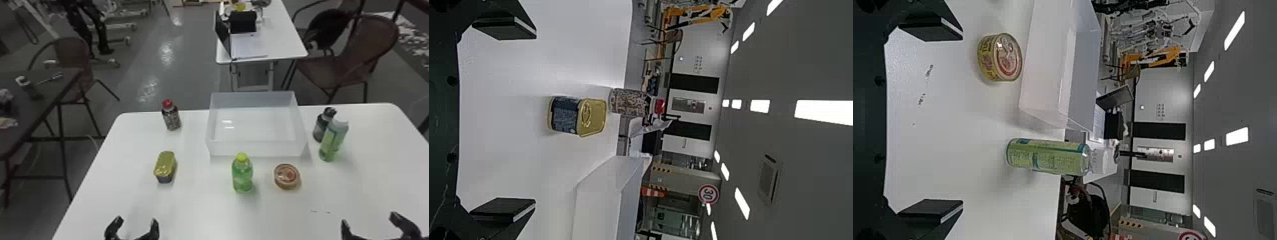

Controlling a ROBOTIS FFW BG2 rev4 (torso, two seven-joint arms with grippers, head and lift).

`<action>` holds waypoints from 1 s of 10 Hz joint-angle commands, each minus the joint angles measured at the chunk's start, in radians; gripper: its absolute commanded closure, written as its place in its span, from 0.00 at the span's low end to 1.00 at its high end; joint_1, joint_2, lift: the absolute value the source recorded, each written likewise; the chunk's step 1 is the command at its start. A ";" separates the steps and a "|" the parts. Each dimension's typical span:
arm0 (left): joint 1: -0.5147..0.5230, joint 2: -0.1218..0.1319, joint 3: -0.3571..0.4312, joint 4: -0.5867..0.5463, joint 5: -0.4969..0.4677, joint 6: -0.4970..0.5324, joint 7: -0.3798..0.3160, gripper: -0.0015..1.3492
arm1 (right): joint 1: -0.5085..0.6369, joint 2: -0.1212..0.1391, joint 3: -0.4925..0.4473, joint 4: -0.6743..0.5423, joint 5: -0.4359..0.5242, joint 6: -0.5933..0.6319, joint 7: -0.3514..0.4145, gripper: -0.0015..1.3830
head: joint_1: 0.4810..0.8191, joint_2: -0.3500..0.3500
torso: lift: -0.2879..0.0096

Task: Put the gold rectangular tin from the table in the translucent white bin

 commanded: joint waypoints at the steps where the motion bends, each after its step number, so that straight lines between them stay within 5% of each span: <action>1: 0.000 -0.004 0.000 0.000 0.004 -0.001 0.000 0.09 | -0.001 0.000 -0.001 0.000 -0.001 0.000 0.000 0.08 | 0.63 0.74 | 0.87; 5: -0.006 -0.004 0.002 0.012 0.004 -0.014 0.004 0.09 | -0.003 0.002 -0.001 0.003 -0.004 0.006 0.003 0.08 | 0.63 0.75 | 0.87; 10: -0.078 -0.004 0.025 0.026 -0.108 0.107 0.004 0.09 | -0.006 0.002 -0.001 0.012 -0.013 0.008 0.006 0.08 | 0.63 0.72 | 0.87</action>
